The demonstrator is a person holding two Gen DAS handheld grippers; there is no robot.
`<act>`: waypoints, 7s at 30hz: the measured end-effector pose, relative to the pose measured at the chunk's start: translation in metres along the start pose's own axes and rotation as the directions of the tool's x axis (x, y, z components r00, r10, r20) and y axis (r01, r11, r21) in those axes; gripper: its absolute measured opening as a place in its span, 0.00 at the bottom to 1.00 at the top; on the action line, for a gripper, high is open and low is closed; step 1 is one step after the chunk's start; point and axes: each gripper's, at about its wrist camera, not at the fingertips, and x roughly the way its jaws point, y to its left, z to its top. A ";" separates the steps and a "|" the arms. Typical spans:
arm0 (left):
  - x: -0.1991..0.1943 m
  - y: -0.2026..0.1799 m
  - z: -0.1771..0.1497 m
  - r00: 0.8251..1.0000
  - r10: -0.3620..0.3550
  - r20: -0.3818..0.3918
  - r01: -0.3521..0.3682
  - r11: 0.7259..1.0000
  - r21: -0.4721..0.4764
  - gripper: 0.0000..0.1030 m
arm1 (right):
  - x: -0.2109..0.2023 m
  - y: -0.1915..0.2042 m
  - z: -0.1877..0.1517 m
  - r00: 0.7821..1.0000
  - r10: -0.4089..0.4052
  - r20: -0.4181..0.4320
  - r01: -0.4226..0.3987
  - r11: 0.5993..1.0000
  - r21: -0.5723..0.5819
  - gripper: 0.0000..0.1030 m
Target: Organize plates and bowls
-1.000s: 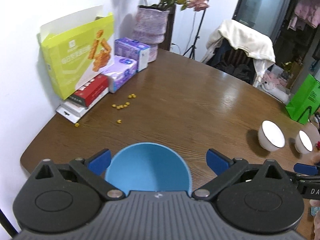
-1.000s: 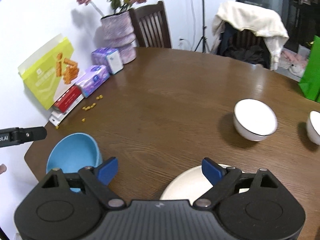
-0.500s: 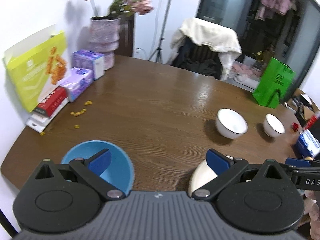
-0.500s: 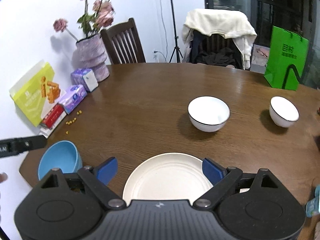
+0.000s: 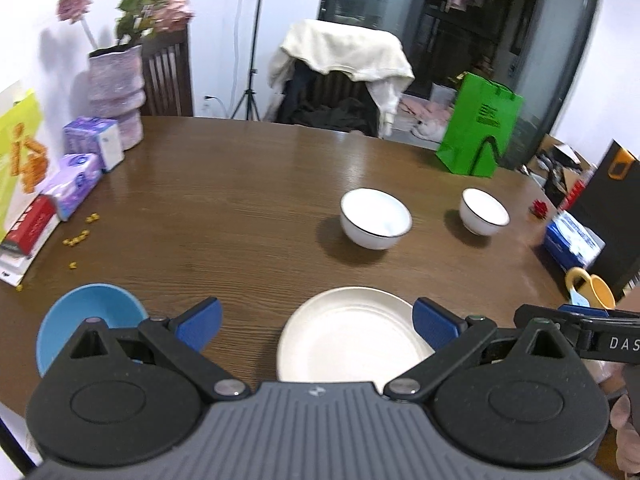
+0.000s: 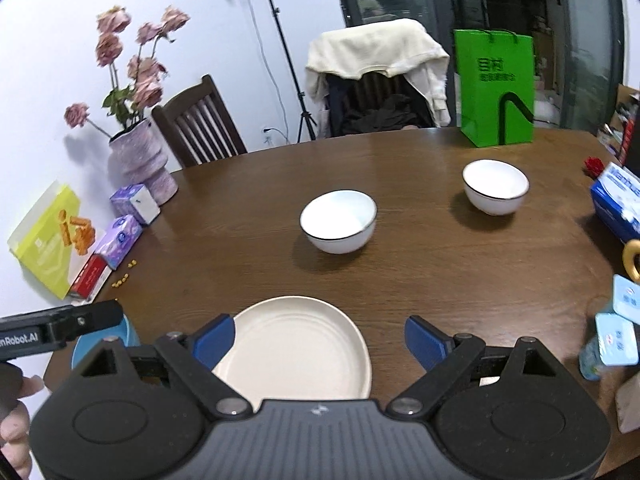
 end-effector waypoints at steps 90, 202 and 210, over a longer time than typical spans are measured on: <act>0.137 -0.029 0.076 0.990 0.000 -0.139 0.003 1.000 0.023 1.00 | 0.096 -0.064 0.067 0.980 -0.123 -0.156 0.127 0.992 0.019 1.00; 0.224 -0.062 0.110 0.951 -0.065 -0.301 0.071 0.997 0.010 0.08 | 0.206 -0.049 0.119 0.958 -0.125 -0.259 0.150 0.985 0.080 0.09; 0.197 -0.064 0.098 0.959 -0.047 -0.279 0.049 0.999 -0.001 0.08 | 0.181 -0.042 0.107 0.964 -0.108 -0.243 0.126 0.990 0.062 0.09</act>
